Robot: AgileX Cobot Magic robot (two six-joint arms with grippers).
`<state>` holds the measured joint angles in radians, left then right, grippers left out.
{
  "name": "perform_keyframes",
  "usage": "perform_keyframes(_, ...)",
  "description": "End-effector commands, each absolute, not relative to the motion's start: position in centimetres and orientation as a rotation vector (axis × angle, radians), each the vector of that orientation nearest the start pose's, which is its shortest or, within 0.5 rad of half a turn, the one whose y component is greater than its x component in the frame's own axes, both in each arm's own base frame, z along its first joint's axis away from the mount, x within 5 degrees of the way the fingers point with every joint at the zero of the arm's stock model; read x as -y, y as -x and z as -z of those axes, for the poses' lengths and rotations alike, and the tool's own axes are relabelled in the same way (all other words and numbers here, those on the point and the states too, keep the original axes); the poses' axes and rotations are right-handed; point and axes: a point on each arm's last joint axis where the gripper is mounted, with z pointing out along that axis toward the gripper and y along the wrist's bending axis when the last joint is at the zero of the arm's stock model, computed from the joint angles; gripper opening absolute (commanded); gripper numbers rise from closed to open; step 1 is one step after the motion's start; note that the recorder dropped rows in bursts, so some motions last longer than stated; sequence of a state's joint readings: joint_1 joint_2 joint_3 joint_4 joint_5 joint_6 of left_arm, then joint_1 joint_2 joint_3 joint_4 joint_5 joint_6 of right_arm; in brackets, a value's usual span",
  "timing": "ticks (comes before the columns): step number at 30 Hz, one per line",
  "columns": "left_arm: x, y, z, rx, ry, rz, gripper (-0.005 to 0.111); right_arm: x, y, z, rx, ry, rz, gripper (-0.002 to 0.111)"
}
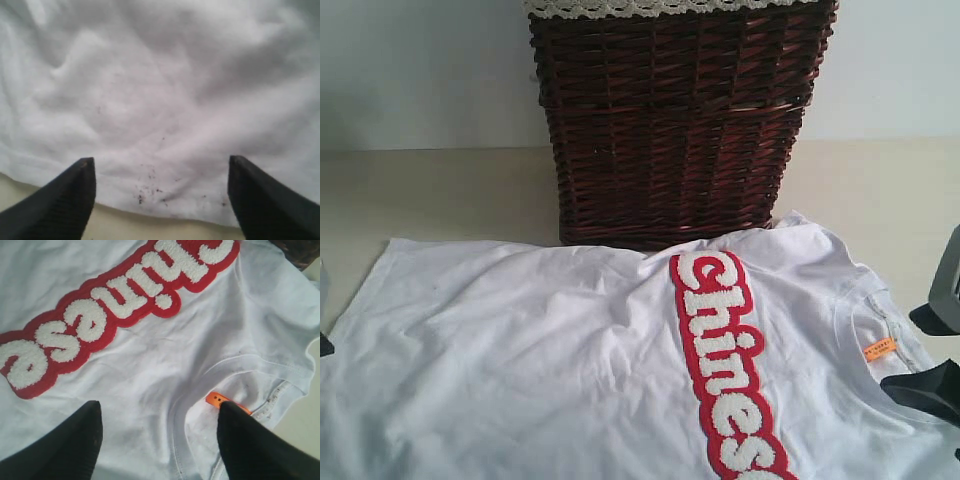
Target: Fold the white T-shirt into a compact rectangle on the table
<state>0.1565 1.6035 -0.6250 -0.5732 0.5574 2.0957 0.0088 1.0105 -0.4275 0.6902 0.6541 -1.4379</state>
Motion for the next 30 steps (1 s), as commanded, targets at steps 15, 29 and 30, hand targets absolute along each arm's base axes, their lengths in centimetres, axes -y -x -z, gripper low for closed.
perform_keyframes(15, -1.3, -23.7, -12.1, -2.025, -2.1, 0.085, 0.083, -3.7, -15.6, -21.0, -2.206, 1.16, -0.185, 0.06)
perform_keyframes(29, -0.7, -24.2, -13.4, -2.158, -2.027, 0.417, 0.083, -3.9, -15.3, -20.9, -2.236, 1.15, -0.241, 0.06)
perform_keyframes(30, -0.8, -24.2, -13.0, -2.172, -2.032, 0.431, 0.083, -3.9, -15.2, -20.9, -2.242, 1.148, -0.251, 0.06)
